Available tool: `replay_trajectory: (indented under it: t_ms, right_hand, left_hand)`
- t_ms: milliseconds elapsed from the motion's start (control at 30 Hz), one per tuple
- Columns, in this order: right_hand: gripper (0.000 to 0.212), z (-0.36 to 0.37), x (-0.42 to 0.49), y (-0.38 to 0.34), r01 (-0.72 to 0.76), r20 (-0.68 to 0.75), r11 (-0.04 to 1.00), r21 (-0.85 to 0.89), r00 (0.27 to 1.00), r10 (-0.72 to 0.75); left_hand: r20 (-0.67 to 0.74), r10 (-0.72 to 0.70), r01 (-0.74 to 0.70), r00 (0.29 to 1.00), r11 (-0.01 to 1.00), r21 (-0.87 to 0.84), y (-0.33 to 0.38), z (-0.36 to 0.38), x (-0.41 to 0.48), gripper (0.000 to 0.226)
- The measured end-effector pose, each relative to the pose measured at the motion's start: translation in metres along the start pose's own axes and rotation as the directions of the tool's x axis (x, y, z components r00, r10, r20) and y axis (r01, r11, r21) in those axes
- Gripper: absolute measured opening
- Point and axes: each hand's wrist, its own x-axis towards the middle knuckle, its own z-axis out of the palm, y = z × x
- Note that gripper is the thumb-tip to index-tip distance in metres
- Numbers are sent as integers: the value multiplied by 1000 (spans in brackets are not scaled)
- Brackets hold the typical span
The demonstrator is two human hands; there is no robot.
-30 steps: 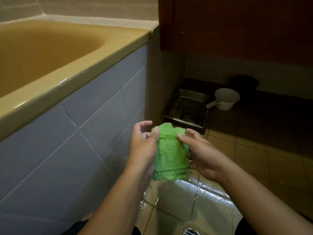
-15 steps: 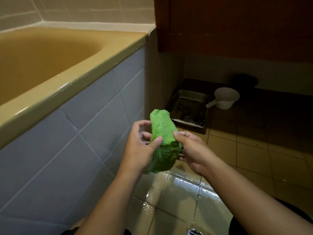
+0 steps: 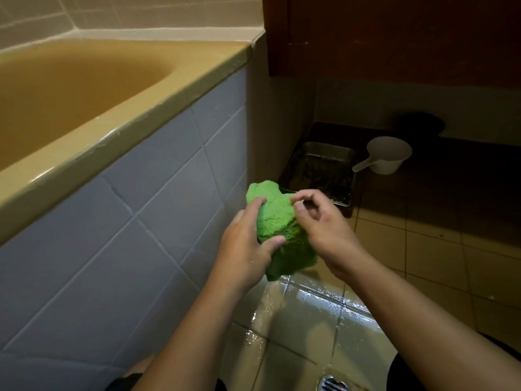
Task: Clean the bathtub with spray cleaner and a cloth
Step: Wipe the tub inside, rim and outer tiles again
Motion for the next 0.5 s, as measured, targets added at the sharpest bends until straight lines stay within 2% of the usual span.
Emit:
replay_trajectory:
  t_ms: [67,133,233,333,400,500]
  right_hand:
    - [42,1,-1,5,90,191,988,-122,979,-66]
    - [61,5,1,10,190,269,930,-314,957,-105]
    - [48,16,7,15,324,198,808,-492,945,-259]
    - [36,27,13,18,402,154,712,-576,908,-389]
    - [34,32,18,20,414,148,713,-566,902,-406]
    - [34,43,25,20,408,103,810,-421,909,-404]
  left_hand:
    - [5,-44,43,999,996,83,0,-4,1,83]
    - [12,-83,79,997,982,174,-1,-10,0,79]
    - [-22,-110,111,994,939,325,-4,-17,-3,56]
    - [-107,-90,125,990,911,393,-6,-27,-7,35]
    - [-155,-33,97,987,901,423,-7,-33,-8,31]
    - [-246,61,50,967,905,422,-8,-40,-10,25]
